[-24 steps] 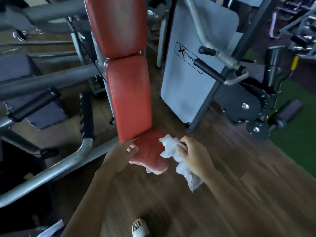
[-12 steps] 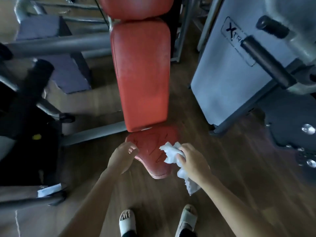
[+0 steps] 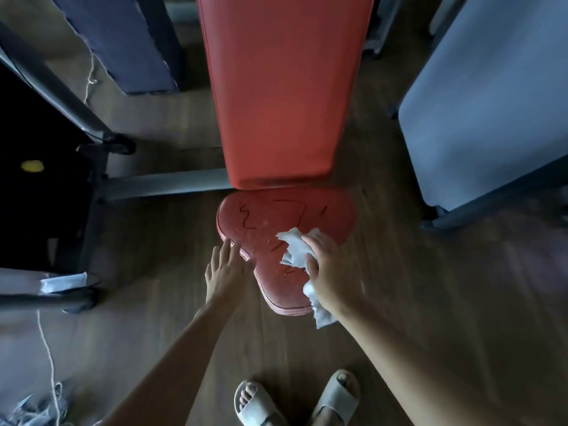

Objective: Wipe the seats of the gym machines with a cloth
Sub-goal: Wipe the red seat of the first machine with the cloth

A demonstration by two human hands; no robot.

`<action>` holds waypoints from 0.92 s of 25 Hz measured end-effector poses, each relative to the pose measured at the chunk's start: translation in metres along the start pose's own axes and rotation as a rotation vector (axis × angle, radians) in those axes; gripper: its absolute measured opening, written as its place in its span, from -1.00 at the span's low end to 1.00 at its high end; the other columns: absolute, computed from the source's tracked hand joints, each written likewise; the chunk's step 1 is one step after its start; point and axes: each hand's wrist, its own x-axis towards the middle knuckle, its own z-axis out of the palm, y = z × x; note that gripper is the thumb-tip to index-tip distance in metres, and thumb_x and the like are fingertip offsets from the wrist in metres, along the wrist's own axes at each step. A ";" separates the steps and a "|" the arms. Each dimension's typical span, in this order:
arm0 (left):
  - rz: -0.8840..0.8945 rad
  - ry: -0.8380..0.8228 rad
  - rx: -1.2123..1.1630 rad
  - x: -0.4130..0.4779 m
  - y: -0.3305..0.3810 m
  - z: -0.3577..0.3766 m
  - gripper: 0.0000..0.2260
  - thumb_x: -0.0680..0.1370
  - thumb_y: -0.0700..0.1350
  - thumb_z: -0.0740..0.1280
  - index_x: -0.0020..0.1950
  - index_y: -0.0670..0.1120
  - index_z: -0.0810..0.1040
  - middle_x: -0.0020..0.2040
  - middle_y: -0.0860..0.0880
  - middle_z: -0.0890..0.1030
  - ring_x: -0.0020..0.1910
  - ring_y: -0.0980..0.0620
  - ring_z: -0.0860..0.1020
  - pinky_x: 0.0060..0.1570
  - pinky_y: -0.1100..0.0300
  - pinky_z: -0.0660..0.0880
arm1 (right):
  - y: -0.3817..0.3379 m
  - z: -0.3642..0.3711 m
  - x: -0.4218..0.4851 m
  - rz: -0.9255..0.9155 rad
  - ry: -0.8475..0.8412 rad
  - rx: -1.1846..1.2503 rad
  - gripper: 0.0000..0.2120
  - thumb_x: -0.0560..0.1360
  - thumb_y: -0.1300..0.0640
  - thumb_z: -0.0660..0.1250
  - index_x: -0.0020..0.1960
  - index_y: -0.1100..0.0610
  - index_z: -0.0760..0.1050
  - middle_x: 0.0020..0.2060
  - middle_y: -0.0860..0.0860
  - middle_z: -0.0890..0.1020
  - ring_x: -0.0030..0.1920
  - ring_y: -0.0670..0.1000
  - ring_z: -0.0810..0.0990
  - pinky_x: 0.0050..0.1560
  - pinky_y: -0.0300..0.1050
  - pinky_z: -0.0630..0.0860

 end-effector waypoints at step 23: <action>0.116 -0.021 0.197 0.028 -0.025 0.042 -0.39 0.67 0.23 -0.12 0.61 0.06 -0.33 0.56 0.10 -0.42 0.55 0.00 -0.41 0.47 -0.08 -0.44 | 0.033 0.059 -0.023 -0.295 -0.022 0.080 -0.60 0.64 0.15 0.23 0.48 0.08 0.39 0.51 0.11 0.37 0.57 0.09 0.23 0.47 0.00 0.36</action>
